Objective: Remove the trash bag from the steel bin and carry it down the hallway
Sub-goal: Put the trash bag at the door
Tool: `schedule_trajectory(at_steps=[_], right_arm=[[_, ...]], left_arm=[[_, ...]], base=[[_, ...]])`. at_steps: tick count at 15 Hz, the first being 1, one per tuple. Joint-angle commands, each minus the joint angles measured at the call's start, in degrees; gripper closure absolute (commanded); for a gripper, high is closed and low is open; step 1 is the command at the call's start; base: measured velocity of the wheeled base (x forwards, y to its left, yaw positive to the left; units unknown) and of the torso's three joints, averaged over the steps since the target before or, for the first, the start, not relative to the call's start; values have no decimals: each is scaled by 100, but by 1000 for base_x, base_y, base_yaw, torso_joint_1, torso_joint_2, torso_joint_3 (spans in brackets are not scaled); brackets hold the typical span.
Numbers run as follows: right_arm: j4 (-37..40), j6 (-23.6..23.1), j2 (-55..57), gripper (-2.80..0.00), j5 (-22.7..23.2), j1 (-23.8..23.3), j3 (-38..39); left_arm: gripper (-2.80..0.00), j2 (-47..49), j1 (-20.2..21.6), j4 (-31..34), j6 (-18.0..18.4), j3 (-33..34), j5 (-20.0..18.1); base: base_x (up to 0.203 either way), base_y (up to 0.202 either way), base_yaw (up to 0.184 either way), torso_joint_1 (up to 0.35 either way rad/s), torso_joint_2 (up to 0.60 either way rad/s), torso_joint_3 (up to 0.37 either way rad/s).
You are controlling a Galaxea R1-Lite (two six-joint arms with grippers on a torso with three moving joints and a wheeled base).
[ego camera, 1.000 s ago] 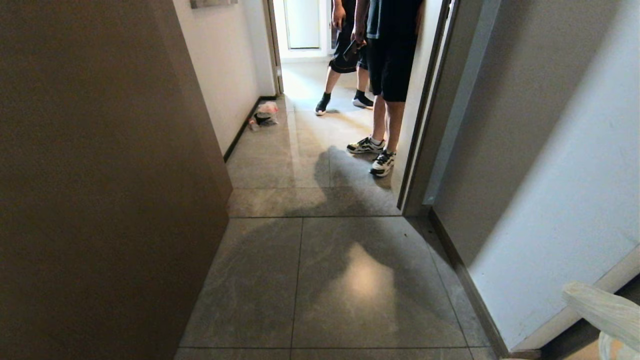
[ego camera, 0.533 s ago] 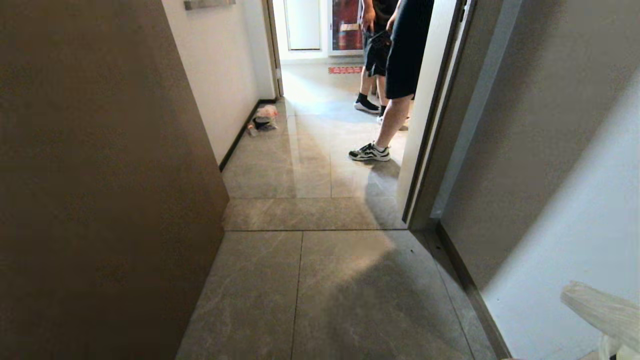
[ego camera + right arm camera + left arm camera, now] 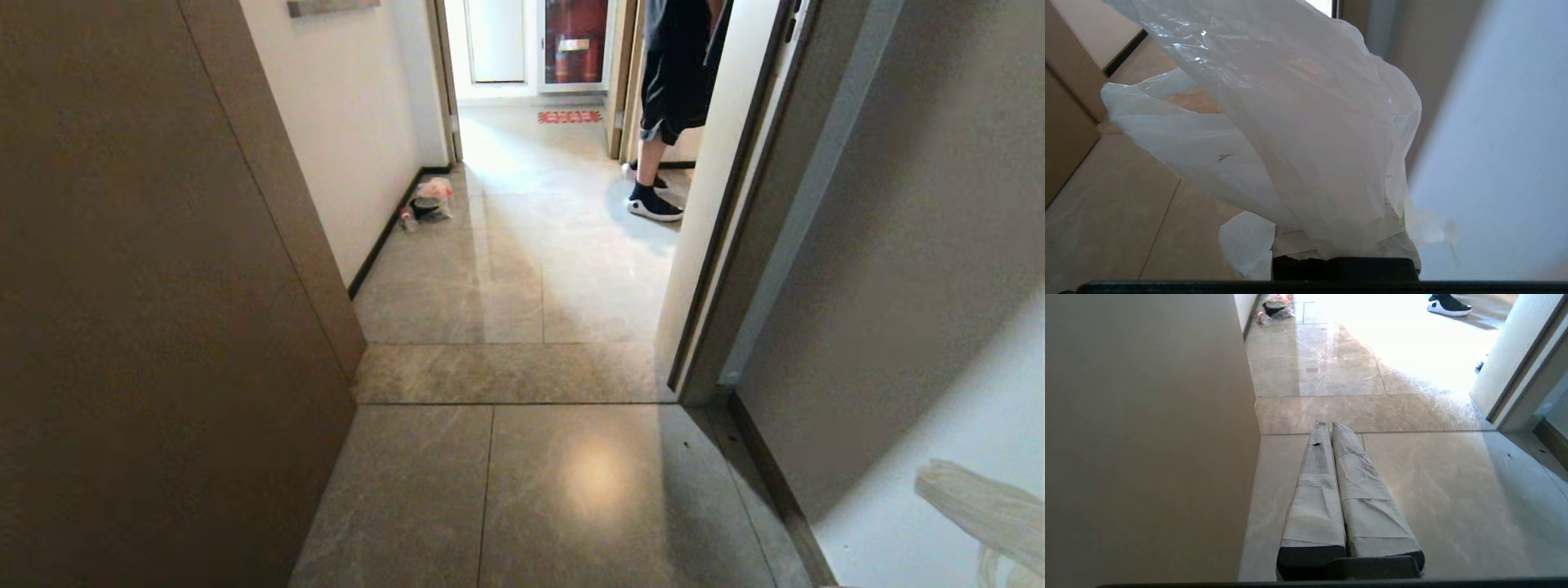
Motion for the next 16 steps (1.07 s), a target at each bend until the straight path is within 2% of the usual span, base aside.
schedule_trajectory(at_steps=[1,16], right_arm=[[-2,2,-222,0,-2,1,0],[-2,-7,-222,0,-2,1,0]], left_arm=[[0,-11,0,-2,5,0,1],[0,-2,0,-2,5,0,-7]], base=[[194,0,1,0,5,-2],[193,0,2,2,2,2]])
